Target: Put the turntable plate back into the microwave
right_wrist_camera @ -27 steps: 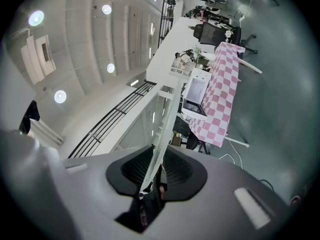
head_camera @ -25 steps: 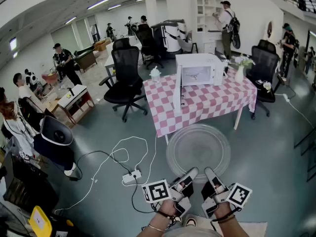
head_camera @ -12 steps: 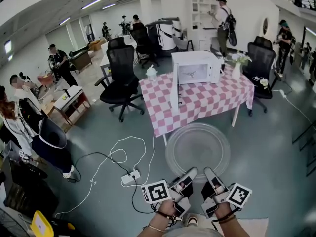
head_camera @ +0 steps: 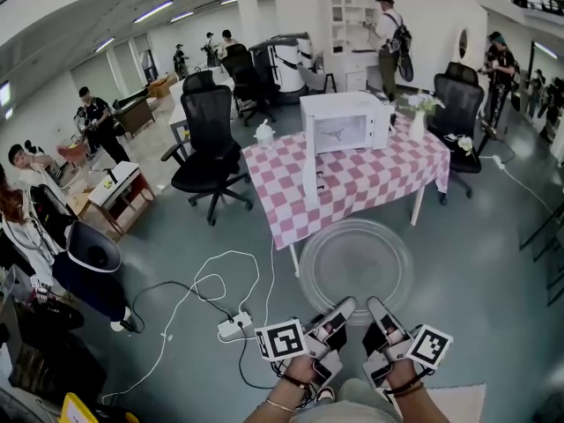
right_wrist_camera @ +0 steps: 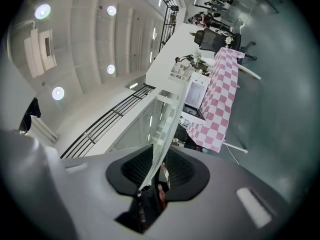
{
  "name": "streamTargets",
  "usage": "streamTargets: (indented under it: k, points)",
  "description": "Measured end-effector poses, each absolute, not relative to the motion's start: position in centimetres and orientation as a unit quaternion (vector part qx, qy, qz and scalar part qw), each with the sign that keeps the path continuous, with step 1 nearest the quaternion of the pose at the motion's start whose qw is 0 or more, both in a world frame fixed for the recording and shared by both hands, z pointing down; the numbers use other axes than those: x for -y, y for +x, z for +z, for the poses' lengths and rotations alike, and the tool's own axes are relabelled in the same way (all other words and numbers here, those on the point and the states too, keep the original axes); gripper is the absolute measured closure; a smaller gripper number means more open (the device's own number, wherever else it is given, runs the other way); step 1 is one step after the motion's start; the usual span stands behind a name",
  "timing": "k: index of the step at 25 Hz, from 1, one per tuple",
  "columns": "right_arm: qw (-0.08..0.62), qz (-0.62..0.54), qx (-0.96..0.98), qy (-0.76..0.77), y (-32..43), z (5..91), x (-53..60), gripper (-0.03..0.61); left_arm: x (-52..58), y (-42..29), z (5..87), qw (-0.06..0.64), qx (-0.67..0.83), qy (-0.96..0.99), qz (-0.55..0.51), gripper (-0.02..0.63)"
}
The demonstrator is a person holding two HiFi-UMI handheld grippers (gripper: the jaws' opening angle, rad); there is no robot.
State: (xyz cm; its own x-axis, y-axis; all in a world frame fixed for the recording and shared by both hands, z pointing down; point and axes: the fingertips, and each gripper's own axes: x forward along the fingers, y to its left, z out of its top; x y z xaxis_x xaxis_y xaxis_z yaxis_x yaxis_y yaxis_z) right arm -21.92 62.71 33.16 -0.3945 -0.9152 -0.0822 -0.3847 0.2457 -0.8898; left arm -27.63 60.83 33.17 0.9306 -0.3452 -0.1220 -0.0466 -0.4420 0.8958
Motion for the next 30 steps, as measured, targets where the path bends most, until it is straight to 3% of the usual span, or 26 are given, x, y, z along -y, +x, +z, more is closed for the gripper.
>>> streamTargets:
  k: [14,30]
  points:
    - [0.324,-0.419,-0.714,-0.459,-19.7,34.5,-57.8,0.505,-55.8,-25.3,34.2,0.512,0.110,0.843,-0.124,0.535]
    - [0.313,-0.435,-0.730,-0.424,-12.4,34.4,-45.6,0.505,-44.0,-18.1,34.3,0.502,0.148,0.842,-0.131,0.534]
